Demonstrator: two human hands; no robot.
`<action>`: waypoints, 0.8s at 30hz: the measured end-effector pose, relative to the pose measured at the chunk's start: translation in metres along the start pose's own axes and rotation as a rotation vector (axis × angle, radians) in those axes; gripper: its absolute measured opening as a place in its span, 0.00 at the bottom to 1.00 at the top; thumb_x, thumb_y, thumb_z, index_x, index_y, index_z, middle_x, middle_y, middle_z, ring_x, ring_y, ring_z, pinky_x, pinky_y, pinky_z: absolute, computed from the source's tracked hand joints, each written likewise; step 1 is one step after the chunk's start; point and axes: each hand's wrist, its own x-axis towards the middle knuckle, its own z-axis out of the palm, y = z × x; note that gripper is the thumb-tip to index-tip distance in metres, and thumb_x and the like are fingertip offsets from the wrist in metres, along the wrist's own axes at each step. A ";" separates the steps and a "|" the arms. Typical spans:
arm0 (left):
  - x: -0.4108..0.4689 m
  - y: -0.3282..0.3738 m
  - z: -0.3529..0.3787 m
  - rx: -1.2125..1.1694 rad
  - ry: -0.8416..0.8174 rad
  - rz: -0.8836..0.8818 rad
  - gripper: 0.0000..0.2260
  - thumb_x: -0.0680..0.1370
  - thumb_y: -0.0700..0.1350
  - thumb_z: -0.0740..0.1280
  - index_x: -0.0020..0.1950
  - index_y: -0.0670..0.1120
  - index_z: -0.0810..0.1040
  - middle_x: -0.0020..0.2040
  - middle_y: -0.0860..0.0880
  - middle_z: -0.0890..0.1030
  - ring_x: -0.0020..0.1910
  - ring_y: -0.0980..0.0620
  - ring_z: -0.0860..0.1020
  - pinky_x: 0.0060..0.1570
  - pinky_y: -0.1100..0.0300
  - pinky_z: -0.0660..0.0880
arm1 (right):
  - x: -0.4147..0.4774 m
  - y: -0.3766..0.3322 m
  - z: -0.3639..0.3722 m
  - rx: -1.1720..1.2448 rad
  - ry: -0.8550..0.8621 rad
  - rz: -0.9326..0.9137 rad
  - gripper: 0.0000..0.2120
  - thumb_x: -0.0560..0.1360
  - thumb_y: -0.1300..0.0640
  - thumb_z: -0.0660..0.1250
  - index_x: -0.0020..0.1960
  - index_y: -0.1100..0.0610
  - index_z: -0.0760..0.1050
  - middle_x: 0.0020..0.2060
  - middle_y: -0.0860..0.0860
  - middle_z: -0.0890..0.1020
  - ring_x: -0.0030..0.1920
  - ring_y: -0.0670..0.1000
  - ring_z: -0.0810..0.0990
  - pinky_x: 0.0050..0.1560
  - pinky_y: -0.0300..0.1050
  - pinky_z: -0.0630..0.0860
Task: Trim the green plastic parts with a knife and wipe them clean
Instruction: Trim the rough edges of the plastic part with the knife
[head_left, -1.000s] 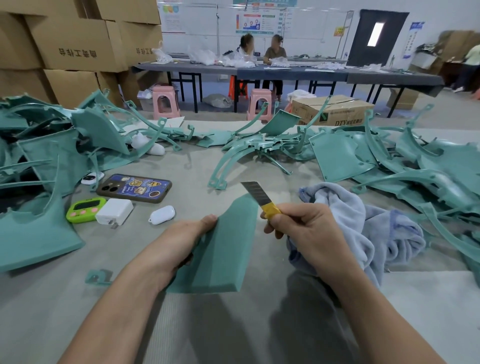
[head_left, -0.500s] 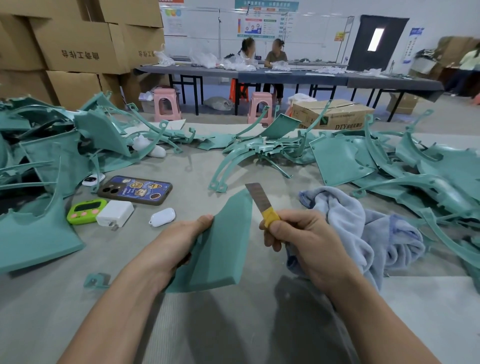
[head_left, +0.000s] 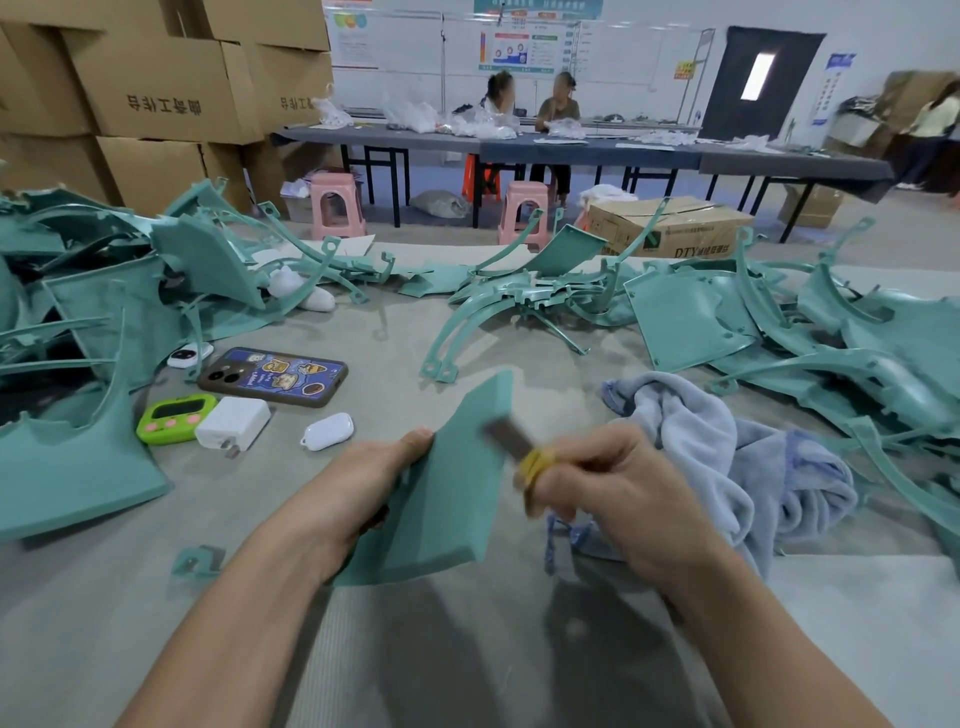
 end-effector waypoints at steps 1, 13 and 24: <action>0.001 0.000 -0.001 0.001 -0.002 0.002 0.16 0.76 0.64 0.67 0.36 0.56 0.86 0.30 0.55 0.76 0.30 0.54 0.71 0.33 0.57 0.63 | 0.000 0.000 0.004 -0.035 -0.085 0.026 0.07 0.72 0.61 0.72 0.39 0.53 0.87 0.30 0.50 0.84 0.30 0.44 0.72 0.31 0.35 0.68; 0.008 -0.007 -0.001 -0.038 0.014 -0.022 0.17 0.76 0.63 0.69 0.40 0.50 0.85 0.36 0.51 0.76 0.36 0.49 0.72 0.37 0.55 0.65 | 0.005 0.014 -0.007 -0.166 0.279 0.203 0.11 0.75 0.62 0.72 0.35 0.54 0.85 0.26 0.48 0.80 0.25 0.45 0.64 0.26 0.35 0.62; 0.010 0.001 -0.008 -0.298 0.133 -0.030 0.21 0.78 0.54 0.69 0.26 0.50 0.74 0.25 0.55 0.73 0.20 0.55 0.69 0.23 0.64 0.63 | 0.003 0.018 0.003 0.112 0.402 0.194 0.13 0.79 0.66 0.67 0.40 0.59 0.85 0.32 0.57 0.81 0.26 0.47 0.69 0.27 0.35 0.67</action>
